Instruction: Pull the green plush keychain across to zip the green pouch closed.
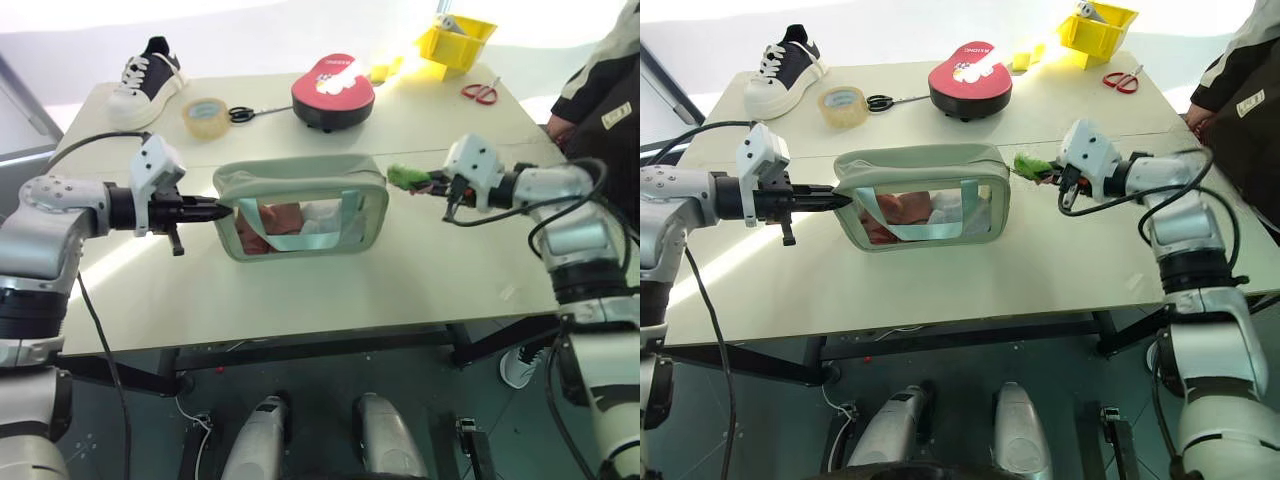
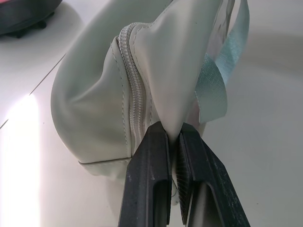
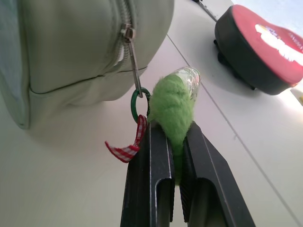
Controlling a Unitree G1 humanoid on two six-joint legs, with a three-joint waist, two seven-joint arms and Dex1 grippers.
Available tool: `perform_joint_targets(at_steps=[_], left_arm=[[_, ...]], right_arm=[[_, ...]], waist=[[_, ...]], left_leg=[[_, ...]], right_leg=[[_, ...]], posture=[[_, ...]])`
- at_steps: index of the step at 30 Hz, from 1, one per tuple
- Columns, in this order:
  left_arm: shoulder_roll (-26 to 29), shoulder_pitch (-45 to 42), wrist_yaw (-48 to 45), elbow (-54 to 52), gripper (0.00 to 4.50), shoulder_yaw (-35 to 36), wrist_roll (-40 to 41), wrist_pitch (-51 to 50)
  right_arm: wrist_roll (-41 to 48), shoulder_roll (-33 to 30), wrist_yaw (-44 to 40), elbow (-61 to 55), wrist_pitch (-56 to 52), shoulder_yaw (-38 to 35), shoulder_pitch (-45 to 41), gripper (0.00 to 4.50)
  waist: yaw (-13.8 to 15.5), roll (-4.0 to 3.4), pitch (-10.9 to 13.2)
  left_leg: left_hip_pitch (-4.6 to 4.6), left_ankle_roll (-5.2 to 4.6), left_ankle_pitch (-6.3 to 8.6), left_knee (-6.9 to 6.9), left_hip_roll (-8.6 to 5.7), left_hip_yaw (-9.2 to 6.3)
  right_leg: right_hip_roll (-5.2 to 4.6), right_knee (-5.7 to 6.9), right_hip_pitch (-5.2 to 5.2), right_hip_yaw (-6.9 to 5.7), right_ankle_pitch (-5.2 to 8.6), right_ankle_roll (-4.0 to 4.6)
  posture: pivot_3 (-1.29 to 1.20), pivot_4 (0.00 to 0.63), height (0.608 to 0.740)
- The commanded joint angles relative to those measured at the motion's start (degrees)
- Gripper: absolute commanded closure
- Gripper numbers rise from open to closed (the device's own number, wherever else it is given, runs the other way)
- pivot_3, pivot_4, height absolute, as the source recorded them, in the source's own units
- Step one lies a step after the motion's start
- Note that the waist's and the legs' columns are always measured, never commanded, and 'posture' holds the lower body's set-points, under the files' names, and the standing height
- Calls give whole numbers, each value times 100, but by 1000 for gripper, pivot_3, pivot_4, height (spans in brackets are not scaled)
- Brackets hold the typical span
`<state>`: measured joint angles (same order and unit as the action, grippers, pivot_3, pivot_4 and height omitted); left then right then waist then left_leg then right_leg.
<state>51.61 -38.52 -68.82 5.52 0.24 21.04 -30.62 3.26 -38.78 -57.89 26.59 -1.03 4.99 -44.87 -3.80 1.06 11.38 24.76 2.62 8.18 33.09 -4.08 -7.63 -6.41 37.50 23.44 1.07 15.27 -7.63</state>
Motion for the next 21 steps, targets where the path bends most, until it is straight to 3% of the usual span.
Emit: perform_joint_targets(at_steps=[1, 6, 10, 11, 13, 16, 19, 21], left_arm=[[63, -93, -46, 34, 4500, 31, -73, 107], [60, -98, -60, 58, 4500, 33, -88, 136], [93, -80, -64, 61, 4500, 59, -99, 170], [103, -70, -66, 57, 4500, 68, -101, 177], [113, -60, -65, 57, 4500, 76, -104, 186], [111, -32, -42, 63, 4500, 109, -113, 270], [63, -120, 45, 140, 3416, 270, 24, 207], [139, -174, -19, 179, 2365, 355, 123, 123]], right_arm=[[92, 358, 282, -453, -285, 24, 429, 4437], [44, 832, 404, -930, -588, 269, 778, 4437], [75, 849, 333, -987, -763, 241, 672, 4437], [148, 799, 253, -1010, -859, 187, 605, 3766], [200, 684, 139, -1042, -932, 119, 497, 3003], [117, 214, -158, -969, -838, 32, 185, 1375], [222, -343, -701, -976, -878, -56, -114, 0], [331, -570, -916, -964, -944, -134, -314, 0]], waist=[[-5, 0, 0], [-7, 0, 0], [-5, 0, 0], [-6, 0, 0], [-6, 0, 0], [4, -1, 0], [18, -1, 1], [21, -1, 1]], left_leg=[[-1, 0, 0, 0, 0, 0], [-3, 0, 0, 1, 0, 1], [-21, 0, 0, 0, 0, 0], [-23, 0, 0, 0, 0, 1], [-23, 0, 0, -1, 0, 0], [-23, 0, 0, -1, 0, 1], [-23, 0, 0, -1, 0, 2], [-22, -1, 1, -2, 0, 2]], right_leg=[[0, 0, -1, 1, 0, 0], [0, 2, -2, 1, 0, 0], [0, 2, -18, 1, 0, 0], [0, 1, -20, 1, 0, 0], [0, 1, -20, 1, 0, 0], [-1, 1, -19, 1, 1, 0], [-3, -1, -19, 1, 1, 0], [-3, -3, -20, 0, 1, -1]], posture=[[0, 150, 740], [0, 150, 740], [0, 150, 740], [0, 150, 740], [0, 150, 740], [0, 150, 740], [0, 150, 740], [0, 150, 740]])
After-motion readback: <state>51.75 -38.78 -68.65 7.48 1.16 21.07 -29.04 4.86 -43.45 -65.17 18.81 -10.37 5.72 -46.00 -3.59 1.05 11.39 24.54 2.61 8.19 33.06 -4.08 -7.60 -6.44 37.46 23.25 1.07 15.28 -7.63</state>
